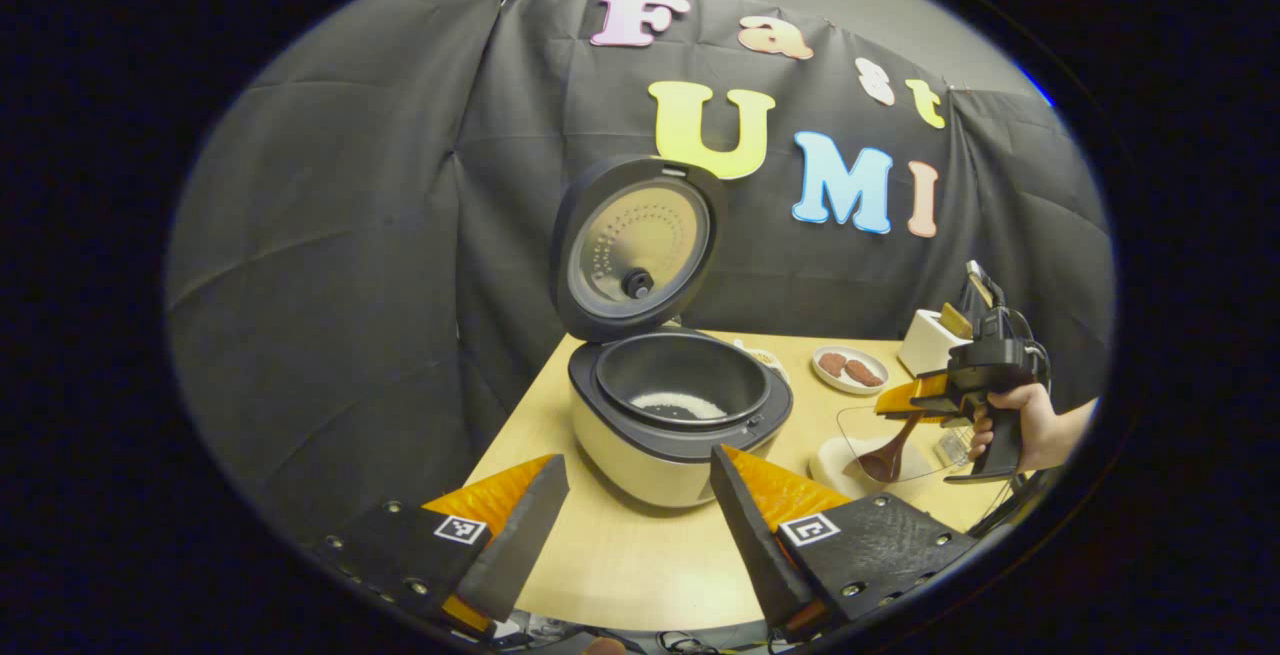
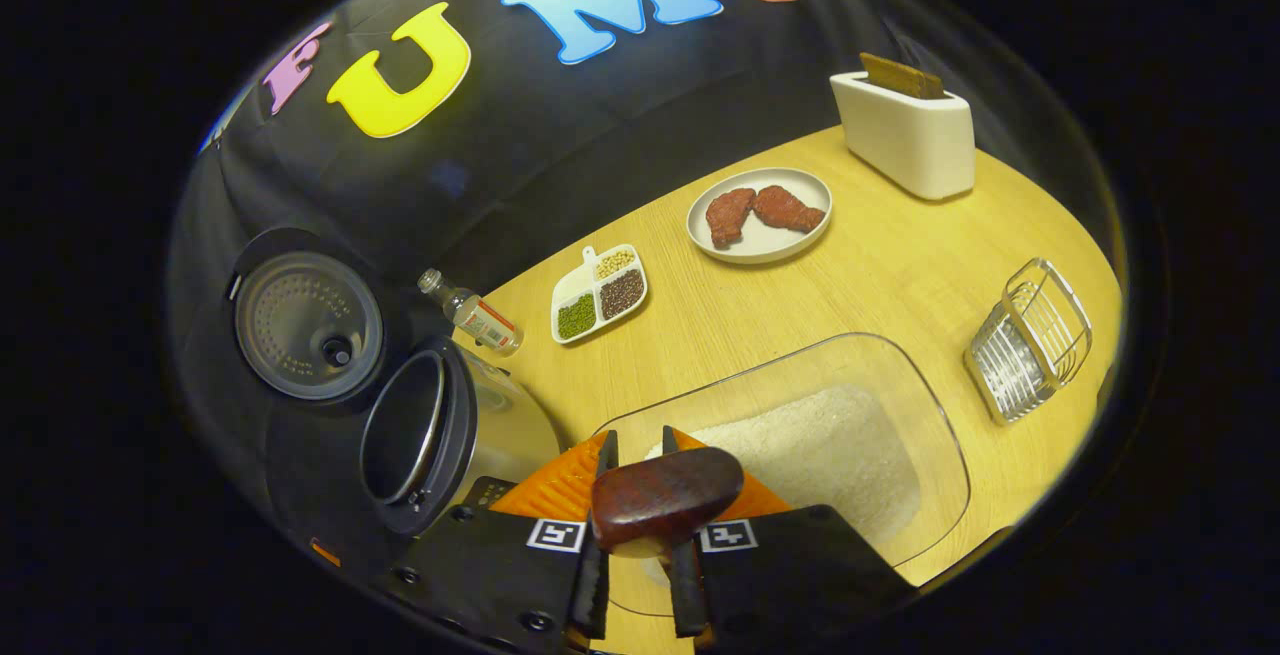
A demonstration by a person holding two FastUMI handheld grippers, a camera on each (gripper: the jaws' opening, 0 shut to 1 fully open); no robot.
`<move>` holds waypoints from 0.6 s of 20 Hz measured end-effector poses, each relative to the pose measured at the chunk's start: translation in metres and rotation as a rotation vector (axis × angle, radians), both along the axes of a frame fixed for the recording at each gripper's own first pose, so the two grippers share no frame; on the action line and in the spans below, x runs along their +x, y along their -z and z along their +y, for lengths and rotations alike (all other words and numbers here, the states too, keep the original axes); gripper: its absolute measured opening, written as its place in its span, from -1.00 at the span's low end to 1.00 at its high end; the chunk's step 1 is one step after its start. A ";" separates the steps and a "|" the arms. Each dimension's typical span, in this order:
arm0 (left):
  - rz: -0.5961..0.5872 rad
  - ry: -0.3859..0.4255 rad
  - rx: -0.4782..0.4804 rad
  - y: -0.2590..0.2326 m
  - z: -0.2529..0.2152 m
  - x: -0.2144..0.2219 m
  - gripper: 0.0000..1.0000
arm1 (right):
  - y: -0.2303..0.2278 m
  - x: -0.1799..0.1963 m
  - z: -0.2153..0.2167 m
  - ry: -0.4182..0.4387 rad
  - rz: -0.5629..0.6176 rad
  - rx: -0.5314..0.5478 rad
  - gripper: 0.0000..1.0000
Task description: Close the left gripper, press the button to open the rice cooker; take a wooden spoon from the chopstick holder with the right hand, scoop a spoonful of rice and pour it into the rice cooker, then put the wooden spoon back into the chopstick holder.
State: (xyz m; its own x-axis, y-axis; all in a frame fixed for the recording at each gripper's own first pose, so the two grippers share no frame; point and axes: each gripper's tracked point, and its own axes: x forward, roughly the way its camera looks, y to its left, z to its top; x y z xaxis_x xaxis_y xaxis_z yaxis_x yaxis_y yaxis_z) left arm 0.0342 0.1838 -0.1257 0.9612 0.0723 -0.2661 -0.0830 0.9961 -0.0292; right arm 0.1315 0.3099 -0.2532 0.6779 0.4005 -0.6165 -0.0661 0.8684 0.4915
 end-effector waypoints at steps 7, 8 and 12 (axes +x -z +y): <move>-0.014 -0.007 0.010 -0.007 0.003 0.001 0.81 | -0.011 0.006 -0.016 0.078 0.058 0.126 -0.53; -0.014 -0.005 0.011 -0.008 0.002 0.003 0.82 | -0.013 0.007 -0.022 0.095 0.057 0.138 -0.51; -0.018 0.008 0.021 -0.010 -0.003 0.006 0.81 | -0.017 0.010 -0.056 0.177 0.051 0.157 -0.53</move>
State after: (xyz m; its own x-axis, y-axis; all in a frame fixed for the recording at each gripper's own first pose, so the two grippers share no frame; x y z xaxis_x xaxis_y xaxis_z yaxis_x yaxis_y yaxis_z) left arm 0.0405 0.1810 -0.1159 0.9663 0.0700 -0.2476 -0.0748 0.9971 -0.0101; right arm 0.1412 0.2542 -0.2358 0.7153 0.3719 -0.5917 0.1088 0.7771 0.6199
